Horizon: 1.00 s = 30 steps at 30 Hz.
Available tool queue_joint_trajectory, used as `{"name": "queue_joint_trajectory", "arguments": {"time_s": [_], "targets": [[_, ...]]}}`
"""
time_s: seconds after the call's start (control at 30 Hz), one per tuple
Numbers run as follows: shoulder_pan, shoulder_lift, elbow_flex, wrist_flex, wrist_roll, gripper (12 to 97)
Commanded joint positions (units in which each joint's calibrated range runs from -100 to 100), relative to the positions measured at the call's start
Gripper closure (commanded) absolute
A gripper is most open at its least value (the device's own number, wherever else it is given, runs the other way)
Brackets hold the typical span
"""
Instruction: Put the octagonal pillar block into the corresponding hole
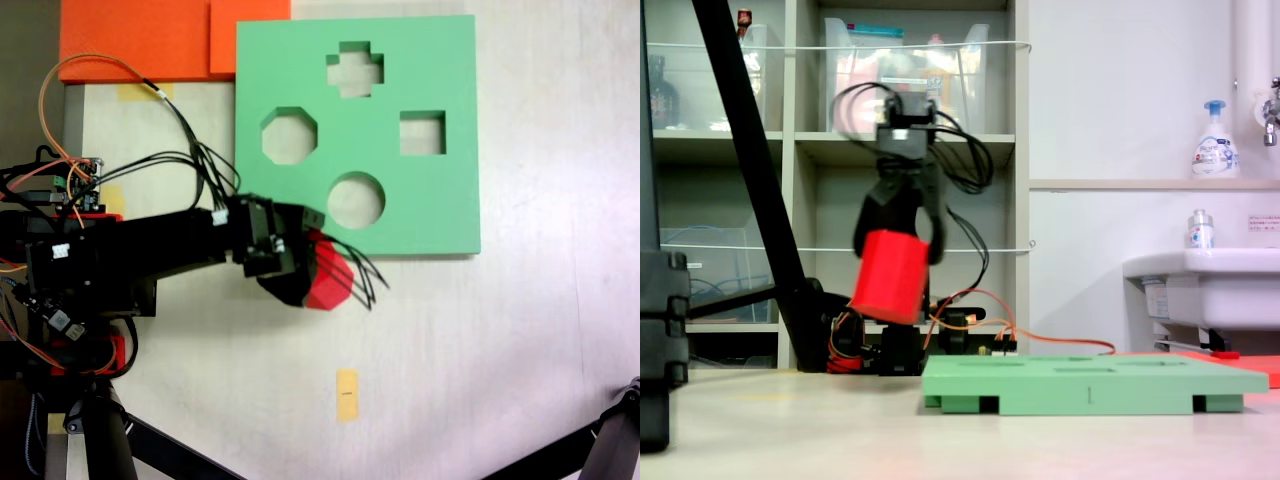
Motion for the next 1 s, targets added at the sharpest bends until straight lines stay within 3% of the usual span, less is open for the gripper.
{"name": "queue_joint_trajectory", "arguments": {"time_s": [0.0, 0.27, 0.97], "targets": [[5.03, -2.55, 4.90, -2.84, 4.54, 69.3], [14.70, 3.74, 4.90, 1.30, 12.06, 69.3], [20.71, 15.05, 4.90, 17.58, 18.75, 69.3]]}}
